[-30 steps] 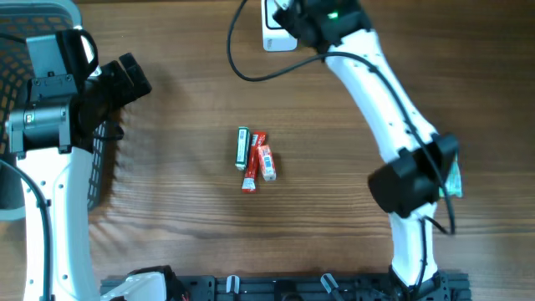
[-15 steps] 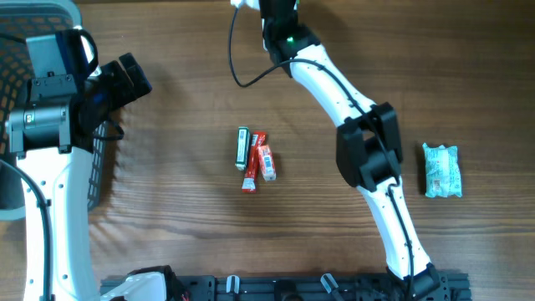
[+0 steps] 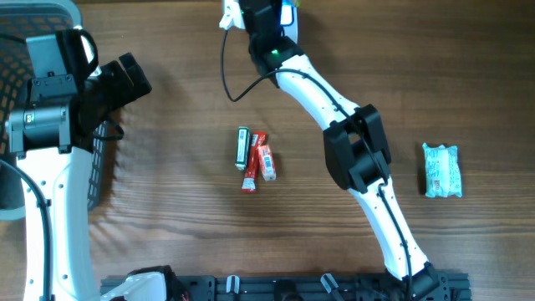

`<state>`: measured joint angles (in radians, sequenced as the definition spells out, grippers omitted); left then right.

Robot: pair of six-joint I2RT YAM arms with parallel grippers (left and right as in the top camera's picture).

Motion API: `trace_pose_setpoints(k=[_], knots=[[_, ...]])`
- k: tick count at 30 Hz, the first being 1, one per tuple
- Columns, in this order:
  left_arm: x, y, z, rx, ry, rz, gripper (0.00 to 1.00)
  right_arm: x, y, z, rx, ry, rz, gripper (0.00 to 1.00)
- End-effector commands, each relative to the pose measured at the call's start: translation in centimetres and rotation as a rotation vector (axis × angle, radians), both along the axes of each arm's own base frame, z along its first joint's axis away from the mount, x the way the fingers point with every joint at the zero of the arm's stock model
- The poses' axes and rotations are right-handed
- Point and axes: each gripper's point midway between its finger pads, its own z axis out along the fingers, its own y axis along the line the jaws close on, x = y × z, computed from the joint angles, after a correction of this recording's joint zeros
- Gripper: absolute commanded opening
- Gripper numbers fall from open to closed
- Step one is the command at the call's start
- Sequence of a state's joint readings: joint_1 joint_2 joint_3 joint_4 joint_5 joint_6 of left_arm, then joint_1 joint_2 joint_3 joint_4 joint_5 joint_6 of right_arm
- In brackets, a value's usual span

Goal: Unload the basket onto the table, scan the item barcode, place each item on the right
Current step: 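Raise the snack bag upward toward the scanner, then carry the snack bag to the table's right side and release it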

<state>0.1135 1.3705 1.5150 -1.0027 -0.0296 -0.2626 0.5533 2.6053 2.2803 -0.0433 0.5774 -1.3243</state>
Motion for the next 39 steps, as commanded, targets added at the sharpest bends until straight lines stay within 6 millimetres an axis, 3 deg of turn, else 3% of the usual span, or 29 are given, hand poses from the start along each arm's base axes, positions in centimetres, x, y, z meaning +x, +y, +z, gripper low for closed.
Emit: trace_pose_setpoints(k=[1, 9, 11, 14, 19, 23, 26, 29, 33, 37, 38, 39], knots=[[0.0, 0.2, 0.7, 0.02, -0.016, -0.007, 1.0, 0.0, 0.5, 1.1, 0.078, -0.022, -0.009, 0.04], [0.0, 0.2, 0.7, 0.02, -0.016, -0.007, 1.0, -0.3, 0.5, 0.7, 0.085, -0.007, -0.024, 0.04], [0.0, 0.2, 0.7, 0.02, -0.016, -0.007, 1.0, -0.3, 0.5, 1.6, 0.161, -0.021, -0.044, 0.04], [0.0, 0.2, 0.7, 0.02, -0.016, -0.008, 1.0, -0.6, 0.3, 4.7, 0.258, -0.062, -0.062, 0.04], [0.0, 0.2, 0.7, 0.02, -0.016, -0.007, 0.99, -2.4, -1.2, 11.9, 0.421, -0.1, -0.102, 0.04], [0.0, 0.2, 0.7, 0.02, -0.016, -0.007, 1.0, -6.0, -4.1, 16.3, 0.574, -0.031, -0.194, 0.04], [0.0, 0.2, 0.7, 0.02, -0.016, -0.008, 1.0, -9.7, -7.6, 17.8, 0.703, 0.067, -0.32, 0.04], [0.0, 0.2, 0.7, 0.02, -0.016, -0.007, 1.0, -14.0, -11.3, 16.6, 0.821, 0.265, -0.45, 0.04], [0.0, 0.2, 0.7, 0.02, -0.016, -0.008, 1.0, -18.8, -15.5, 12.2, 0.969, 0.637, -0.623, 0.04], [0.0, 0.2, 0.7, 0.02, -0.016, -0.007, 1.0, -20.9, -20.5, 7.7, 1.041, 0.861, -0.807, 0.05], [0.0, 0.2, 0.7, 0.02, -0.016, -0.008, 1.0, -21.1, -22.2, 6.6, 1.047, 0.875, -0.86, 0.04], [0.0, 0.2, 0.7, 0.02, -0.016, -0.007, 1.0, -21.2, -25.2, 4.1, 1.06, 0.888, -0.954, 0.04]])
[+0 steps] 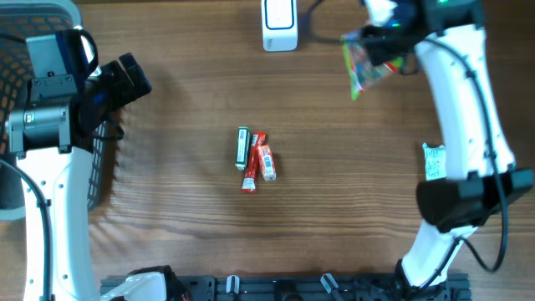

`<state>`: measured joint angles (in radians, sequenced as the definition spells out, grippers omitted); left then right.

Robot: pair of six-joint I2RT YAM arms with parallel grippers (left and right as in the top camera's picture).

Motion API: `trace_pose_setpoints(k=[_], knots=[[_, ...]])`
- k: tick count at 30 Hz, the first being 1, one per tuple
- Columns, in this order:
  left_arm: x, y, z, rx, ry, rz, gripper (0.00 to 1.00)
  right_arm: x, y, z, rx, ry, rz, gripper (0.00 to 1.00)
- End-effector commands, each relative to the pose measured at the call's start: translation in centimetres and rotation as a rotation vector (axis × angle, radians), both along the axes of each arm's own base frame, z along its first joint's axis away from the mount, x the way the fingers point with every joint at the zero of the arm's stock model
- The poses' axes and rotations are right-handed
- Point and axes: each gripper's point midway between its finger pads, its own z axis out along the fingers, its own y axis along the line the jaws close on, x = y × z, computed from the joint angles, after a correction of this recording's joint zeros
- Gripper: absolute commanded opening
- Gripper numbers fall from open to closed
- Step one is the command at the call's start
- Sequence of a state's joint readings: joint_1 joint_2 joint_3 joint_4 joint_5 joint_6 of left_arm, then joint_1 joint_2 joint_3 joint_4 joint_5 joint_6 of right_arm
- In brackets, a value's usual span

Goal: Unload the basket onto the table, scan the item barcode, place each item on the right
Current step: 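Carry the snack bag to the table's right side and release it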

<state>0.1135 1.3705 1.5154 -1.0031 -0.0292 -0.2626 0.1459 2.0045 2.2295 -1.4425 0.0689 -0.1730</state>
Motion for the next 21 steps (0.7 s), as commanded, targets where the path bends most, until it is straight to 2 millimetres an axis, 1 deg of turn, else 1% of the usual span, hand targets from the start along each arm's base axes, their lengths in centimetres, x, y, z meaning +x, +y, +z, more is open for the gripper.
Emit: trace_pose_setpoints(k=[1, 3, 6, 9, 11, 12, 13, 14, 15, 17, 20, 21], knots=[[0.0, 0.2, 0.7, 0.02, -0.016, -0.007, 1.0, -0.5, -2.9, -6.1, 0.155, 0.158, -0.151, 0.04], [0.0, 0.2, 0.7, 0.02, -0.016, -0.007, 1.0, -1.4, -4.7, -9.0, 0.184, 0.219, -0.199, 0.04], [0.0, 0.2, 0.7, 0.02, -0.016, -0.007, 1.0, -3.1, -6.1, -13.2, 0.252, 0.299, -0.254, 0.04], [0.0, 0.2, 0.7, 0.02, -0.016, -0.007, 1.0, -4.7, -7.6, -16.5, 0.257, 0.347, -0.304, 0.04], [0.0, 0.2, 0.7, 0.02, -0.016, -0.007, 1.0, -5.4, -8.7, -17.8, 0.225, 0.361, -0.328, 0.05], [0.0, 0.2, 0.7, 0.02, -0.016, -0.007, 1.0, -5.5, -9.2, -18.1, 0.206, 0.361, -0.344, 0.2], [0.0, 0.2, 0.7, 0.02, -0.016, -0.007, 1.0, -5.6, -10.0, -18.3, 0.176, 0.358, -0.384, 0.6], [0.0, 0.2, 0.7, 0.02, -0.016, -0.007, 1.0, -5.6, -10.7, -18.2, 0.143, 0.354, -0.431, 0.73], [0.0, 0.2, 0.7, 0.02, -0.016, -0.007, 1.0, -5.6, -11.2, -17.8, 0.12, 0.349, -0.456, 0.74], [0.0, 0.2, 0.7, 0.02, -0.016, -0.007, 1.0, -5.3, -11.5, -16.7, 0.105, 0.341, -0.464, 0.78], [0.0, 0.2, 0.7, 0.02, -0.016, -0.007, 1.0, -4.4, -11.2, -13.5, 0.118, 0.311, -0.456, 0.78], [0.0, 0.2, 0.7, 0.02, -0.016, -0.007, 1.0, -4.1, -10.4, -12.2, 0.153, 0.303, -0.439, 0.78]])
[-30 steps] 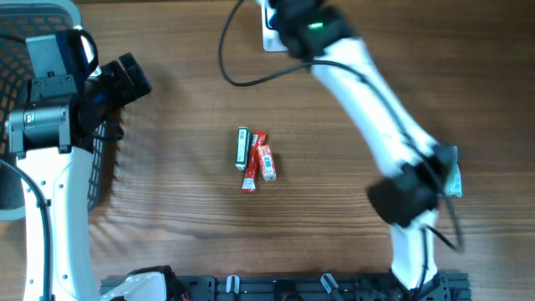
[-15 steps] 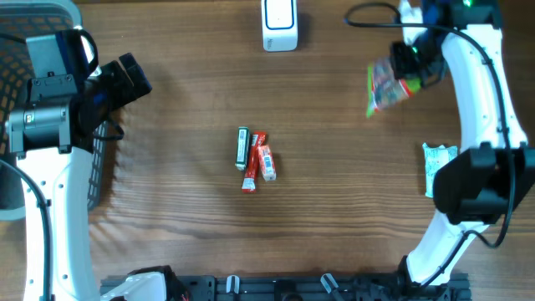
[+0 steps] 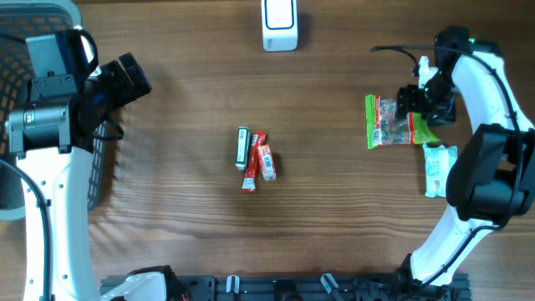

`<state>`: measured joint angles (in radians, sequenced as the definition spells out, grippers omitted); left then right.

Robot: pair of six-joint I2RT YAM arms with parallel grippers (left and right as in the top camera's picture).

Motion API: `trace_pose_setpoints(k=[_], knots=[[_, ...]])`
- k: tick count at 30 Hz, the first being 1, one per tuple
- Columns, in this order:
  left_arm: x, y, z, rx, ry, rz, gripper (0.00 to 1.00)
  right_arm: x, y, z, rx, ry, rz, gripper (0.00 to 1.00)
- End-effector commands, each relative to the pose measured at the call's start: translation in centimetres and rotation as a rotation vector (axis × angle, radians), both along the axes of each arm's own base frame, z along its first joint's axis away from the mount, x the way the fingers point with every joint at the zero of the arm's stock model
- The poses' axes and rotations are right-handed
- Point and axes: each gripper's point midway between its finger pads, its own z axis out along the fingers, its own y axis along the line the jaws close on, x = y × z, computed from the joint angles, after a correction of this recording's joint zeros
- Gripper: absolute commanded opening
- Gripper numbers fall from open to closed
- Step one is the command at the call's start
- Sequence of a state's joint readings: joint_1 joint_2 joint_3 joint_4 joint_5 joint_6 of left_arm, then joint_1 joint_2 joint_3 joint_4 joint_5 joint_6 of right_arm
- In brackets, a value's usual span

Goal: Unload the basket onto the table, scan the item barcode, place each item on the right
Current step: 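Carry the snack bag to the table's right side and release it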

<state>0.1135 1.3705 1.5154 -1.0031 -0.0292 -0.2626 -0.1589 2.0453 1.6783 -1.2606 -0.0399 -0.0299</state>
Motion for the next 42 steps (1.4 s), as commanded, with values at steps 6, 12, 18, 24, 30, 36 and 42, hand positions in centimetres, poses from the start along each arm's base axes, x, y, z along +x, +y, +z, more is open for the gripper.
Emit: trace_pose_setpoints(k=[6, 12, 18, 24, 30, 36, 42], knots=[[0.0, 0.2, 0.7, 0.02, -0.016, -0.007, 1.0, 3.9, 5.3, 8.3, 0.159, -0.181, 0.044, 0.76], [0.0, 0.2, 0.7, 0.02, -0.016, -0.007, 1.0, 4.5, 8.9, 6.6, 0.195, -0.191, 0.091, 0.05], [0.0, 0.2, 0.7, 0.02, -0.016, -0.007, 1.0, 6.1, 9.6, 1.8, 0.117, -0.249, 0.064, 0.04], [0.0, 0.2, 0.7, 0.02, -0.016, -0.007, 1.0, 6.1, 7.0, -2.5, 0.002, -0.27, -0.008, 0.05], [0.0, 0.2, 0.7, 0.02, -0.016, -0.007, 1.0, 3.0, 4.8, -4.7, -0.102, -0.167, -0.019, 0.04], [0.0, 0.2, 0.7, 0.02, -0.016, -0.007, 1.0, 0.2, 1.4, -3.5, -0.291, -0.045, -0.012, 0.04], [0.0, 0.2, 0.7, 0.02, -0.016, -0.007, 1.0, 1.6, 9.9, 1.1, 0.147, -0.11, 0.106, 0.11]])
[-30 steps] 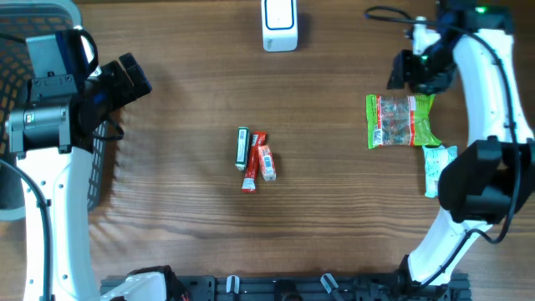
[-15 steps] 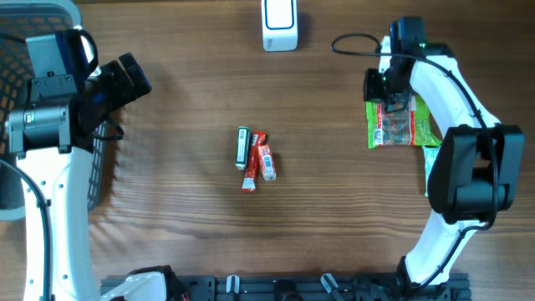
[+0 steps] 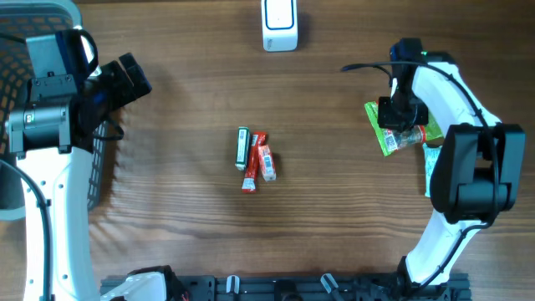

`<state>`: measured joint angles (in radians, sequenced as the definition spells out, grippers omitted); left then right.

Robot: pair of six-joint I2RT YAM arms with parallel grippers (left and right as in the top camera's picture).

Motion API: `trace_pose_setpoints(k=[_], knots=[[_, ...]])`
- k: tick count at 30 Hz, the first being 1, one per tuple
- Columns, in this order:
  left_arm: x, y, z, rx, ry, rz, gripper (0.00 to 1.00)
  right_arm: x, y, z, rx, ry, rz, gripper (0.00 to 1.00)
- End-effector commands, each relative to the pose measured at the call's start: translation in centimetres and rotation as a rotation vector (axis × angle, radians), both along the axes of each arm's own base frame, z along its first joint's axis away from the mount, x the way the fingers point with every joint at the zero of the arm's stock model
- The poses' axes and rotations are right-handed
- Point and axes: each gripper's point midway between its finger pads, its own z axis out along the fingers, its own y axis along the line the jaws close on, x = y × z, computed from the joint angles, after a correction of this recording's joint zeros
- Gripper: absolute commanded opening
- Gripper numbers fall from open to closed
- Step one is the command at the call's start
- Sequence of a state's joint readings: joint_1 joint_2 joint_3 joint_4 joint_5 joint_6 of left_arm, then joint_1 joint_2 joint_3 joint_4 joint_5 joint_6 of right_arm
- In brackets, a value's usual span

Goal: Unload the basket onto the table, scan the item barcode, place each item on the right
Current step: 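Carry the snack bag to the table's right side and release it, then reach the right gripper to the red box among the centre packets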

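The white barcode scanner (image 3: 278,25) stands at the table's far edge, centre. A snack packet with a green border (image 3: 386,142) lies flat at the right, tilted. My right gripper (image 3: 399,113) points down directly over it, covering its middle; whether its fingers still grip the packet is hidden. My left gripper (image 3: 125,79) hovers at the far left beside the basket, with nothing visible in it.
Three small bars (image 3: 255,159) lie together mid-table. A pale green packet (image 3: 429,171) sits at the right, mostly hidden behind my right arm. A dark mesh basket (image 3: 102,171) stands along the left edge.
My right gripper has moved left, from the packet's right end to over its middle. The green-bordered packet has turned a little and sits slightly lower. The left arm is unchanged.
My right gripper was first at the scanner, covering it. Then it held the green-bordered packet in the air to the scanner's right. After that the packet was down at the right beside the pale green packet, where it now lies under the gripper.
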<state>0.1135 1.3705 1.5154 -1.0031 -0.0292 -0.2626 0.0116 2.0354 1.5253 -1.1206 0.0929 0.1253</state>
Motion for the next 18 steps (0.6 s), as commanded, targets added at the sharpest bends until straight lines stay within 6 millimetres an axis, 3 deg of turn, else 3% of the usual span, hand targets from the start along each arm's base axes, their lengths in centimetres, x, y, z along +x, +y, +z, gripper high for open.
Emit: trace_pose_setpoints(k=[1, 3, 6, 12, 18], knots=[[0.0, 0.2, 0.7, 0.02, -0.016, -0.007, 1.0, 2.1, 7.8, 5.7, 0.377, -0.119, 0.109, 0.16], [0.0, 0.2, 0.7, 0.02, -0.016, -0.007, 1.0, 1.6, 11.2, 8.2, 0.498, -0.144, 0.154, 0.32], [0.0, 0.2, 0.7, 0.02, -0.016, -0.007, 1.0, 0.3, 14.8, 10.8, 0.538, -0.169, 0.198, 0.59], [0.0, 0.2, 0.7, 0.02, -0.016, -0.007, 1.0, -2.9, 22.2, 13.3, 0.564, -0.191, 0.324, 1.0], [0.0, 0.2, 0.7, 0.02, -0.016, -0.007, 1.0, -5.6, 27.5, 12.0, 0.577, -0.17, 0.397, 0.96]])
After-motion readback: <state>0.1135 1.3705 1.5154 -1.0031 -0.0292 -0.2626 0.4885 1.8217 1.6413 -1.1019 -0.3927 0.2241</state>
